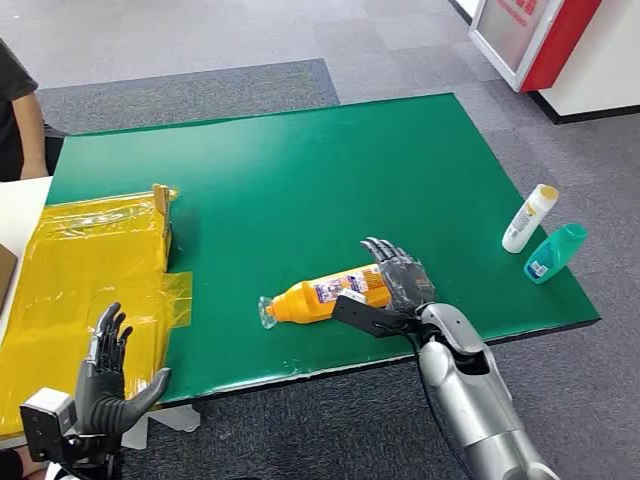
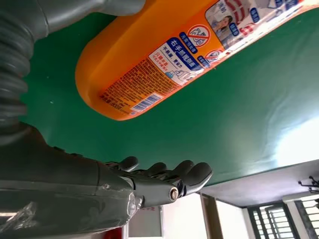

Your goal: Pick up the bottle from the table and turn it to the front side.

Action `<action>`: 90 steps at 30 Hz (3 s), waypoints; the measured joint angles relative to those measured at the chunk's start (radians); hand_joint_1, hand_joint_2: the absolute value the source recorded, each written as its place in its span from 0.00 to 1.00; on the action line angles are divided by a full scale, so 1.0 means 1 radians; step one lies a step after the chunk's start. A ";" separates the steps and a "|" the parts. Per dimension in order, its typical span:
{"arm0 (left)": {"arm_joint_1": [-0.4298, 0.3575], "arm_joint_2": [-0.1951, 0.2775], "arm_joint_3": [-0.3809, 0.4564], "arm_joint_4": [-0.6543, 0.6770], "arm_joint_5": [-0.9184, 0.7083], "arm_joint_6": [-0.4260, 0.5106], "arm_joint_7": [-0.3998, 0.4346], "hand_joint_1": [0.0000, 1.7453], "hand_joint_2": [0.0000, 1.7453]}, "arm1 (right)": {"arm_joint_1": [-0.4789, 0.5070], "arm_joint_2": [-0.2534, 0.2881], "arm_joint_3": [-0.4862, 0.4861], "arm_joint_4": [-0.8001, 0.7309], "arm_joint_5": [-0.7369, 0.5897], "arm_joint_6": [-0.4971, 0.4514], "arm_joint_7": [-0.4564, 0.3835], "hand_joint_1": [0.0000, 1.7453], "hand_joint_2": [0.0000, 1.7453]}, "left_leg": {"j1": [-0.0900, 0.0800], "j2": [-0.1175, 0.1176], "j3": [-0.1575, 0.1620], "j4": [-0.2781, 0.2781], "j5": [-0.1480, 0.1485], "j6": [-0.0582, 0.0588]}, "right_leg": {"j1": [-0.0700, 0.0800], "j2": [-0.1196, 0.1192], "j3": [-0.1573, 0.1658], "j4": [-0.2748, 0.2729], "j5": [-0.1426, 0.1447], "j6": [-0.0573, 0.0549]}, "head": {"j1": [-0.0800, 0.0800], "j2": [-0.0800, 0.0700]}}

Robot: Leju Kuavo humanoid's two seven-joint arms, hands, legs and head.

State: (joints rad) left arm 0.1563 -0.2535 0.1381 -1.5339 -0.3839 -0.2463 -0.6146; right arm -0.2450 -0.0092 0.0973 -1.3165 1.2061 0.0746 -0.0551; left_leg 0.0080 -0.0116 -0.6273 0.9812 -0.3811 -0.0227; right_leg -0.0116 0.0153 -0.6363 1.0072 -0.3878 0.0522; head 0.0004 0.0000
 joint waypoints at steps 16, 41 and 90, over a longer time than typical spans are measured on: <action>-0.054 0.053 -0.046 0.070 0.041 -0.006 -0.013 0.00 1.00 | -0.316 -0.048 0.080 0.548 0.008 0.080 0.000 1.00 1.00 | 0.000 0.000 0.002 0.000 0.000 0.000 | 0.000 0.000 0.002 0.000 0.000 0.000 | 0.000 0.000; 0.006 0.027 -0.039 0.009 0.058 -0.025 0.047 0.00 1.00 | 0.055 0.071 0.016 -0.060 -0.508 0.001 -0.144 1.00 1.00 | 0.001 -0.002 0.000 0.000 -0.001 -0.001 | 0.001 -0.002 0.000 0.000 -0.004 -0.002 | 0.000 0.000; -0.308 0.219 -0.433 0.093 0.504 -0.219 0.283 1.00 1.00 | 0.121 0.232 0.245 0.131 -0.417 -0.159 -0.328 0.31 1.00 | 0.001 -0.001 0.000 0.000 -0.001 -0.001 | 0.001 -0.002 0.000 0.000 -0.002 -0.002 | 0.000 0.000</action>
State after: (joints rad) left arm -0.1519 -0.0345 -0.2951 -1.4410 0.1201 -0.4652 -0.3319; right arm -0.1238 0.2232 0.3421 -1.1851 0.7889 -0.0840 -0.3830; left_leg 0.0090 -0.0130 -0.6275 0.9811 -0.3821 -0.0236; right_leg -0.0103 0.0133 -0.6367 1.0075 -0.3903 0.0500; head 0.0003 0.0000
